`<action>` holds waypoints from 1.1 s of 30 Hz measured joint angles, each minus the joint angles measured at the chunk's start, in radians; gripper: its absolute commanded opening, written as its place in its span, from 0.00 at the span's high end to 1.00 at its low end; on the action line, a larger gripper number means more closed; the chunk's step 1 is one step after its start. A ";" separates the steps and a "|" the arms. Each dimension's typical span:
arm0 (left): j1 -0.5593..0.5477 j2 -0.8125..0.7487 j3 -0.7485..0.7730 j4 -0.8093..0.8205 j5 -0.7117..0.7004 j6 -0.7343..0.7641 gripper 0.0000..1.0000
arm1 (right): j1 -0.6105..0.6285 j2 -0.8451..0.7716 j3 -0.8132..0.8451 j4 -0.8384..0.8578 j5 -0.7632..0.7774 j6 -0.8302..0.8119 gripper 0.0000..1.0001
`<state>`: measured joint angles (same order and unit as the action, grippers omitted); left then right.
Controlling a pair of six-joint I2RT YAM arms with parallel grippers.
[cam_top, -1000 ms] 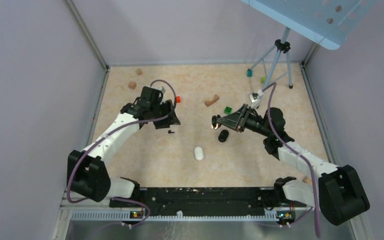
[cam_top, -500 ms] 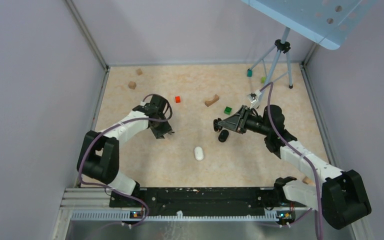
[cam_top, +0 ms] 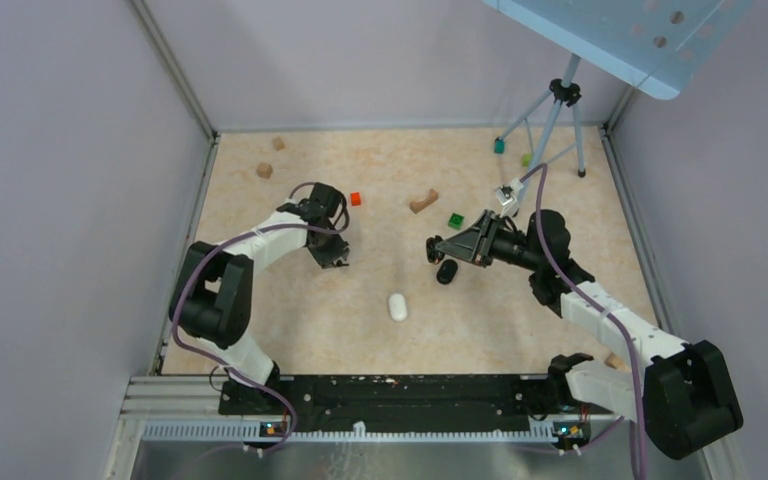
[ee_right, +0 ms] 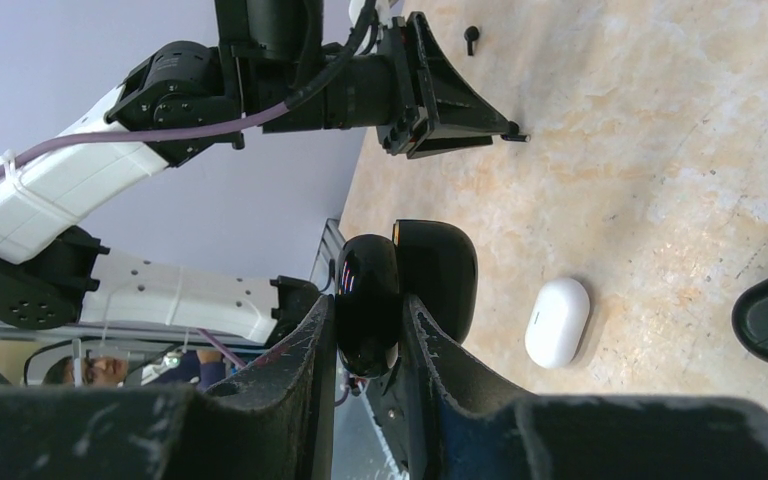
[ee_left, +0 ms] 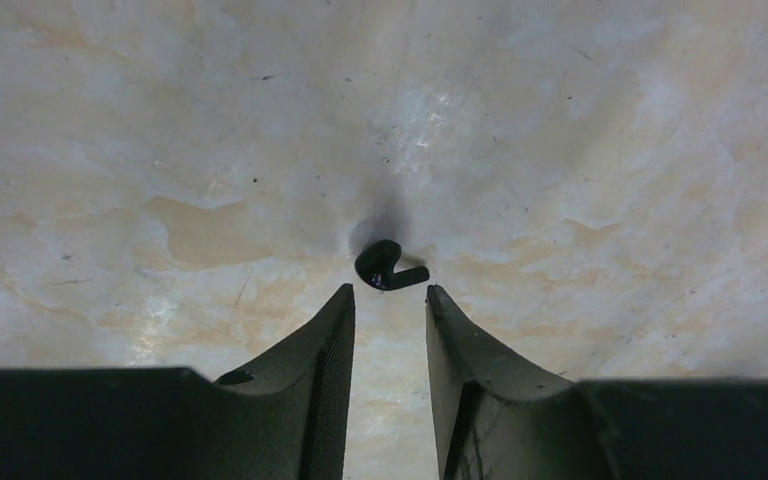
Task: Insert the wireless bluetooth earbuds into the charging case
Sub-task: Adjust the right earbud at the center of the board.
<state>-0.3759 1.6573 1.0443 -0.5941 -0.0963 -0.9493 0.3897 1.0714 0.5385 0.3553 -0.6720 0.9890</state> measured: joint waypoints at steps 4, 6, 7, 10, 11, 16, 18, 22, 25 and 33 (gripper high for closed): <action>0.000 0.019 0.028 0.002 -0.015 -0.004 0.68 | 0.000 0.000 0.000 0.000 -0.003 0.000 1.00; 0.000 0.030 0.040 0.002 -0.025 -0.004 0.74 | 0.000 0.000 0.000 0.000 -0.003 0.000 1.00; 0.000 0.035 0.041 0.003 -0.026 -0.004 0.75 | 0.000 0.000 0.000 0.000 -0.003 0.000 1.00; 0.000 0.044 0.041 0.002 -0.025 -0.003 0.75 | 0.000 0.000 -0.001 0.000 -0.003 0.002 1.00; 0.000 0.048 0.041 0.002 -0.024 -0.003 0.75 | 0.000 0.000 -0.001 0.000 -0.003 0.002 1.00; 0.000 0.069 0.042 0.000 -0.024 -0.008 0.77 | 0.000 0.000 -0.001 0.003 -0.004 0.006 1.00; 0.000 0.076 0.048 -0.003 -0.024 -0.011 0.78 | 0.000 0.000 -0.002 0.003 -0.004 0.006 1.00; 0.000 0.083 0.055 -0.004 -0.024 -0.013 0.84 | 0.000 0.000 -0.002 0.003 -0.005 0.006 1.00; 0.000 0.091 0.055 -0.006 -0.019 -0.013 0.85 | 0.000 0.000 -0.002 0.003 -0.007 0.006 1.00; -0.007 0.098 0.055 -0.004 -0.005 0.013 0.67 | 0.000 0.000 -0.002 0.003 -0.007 0.006 1.00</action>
<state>-0.3828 1.7550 1.0996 -0.5980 -0.1017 -0.9360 0.3897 1.0718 0.5369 0.3584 -0.6788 0.9955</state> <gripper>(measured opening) 0.314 0.242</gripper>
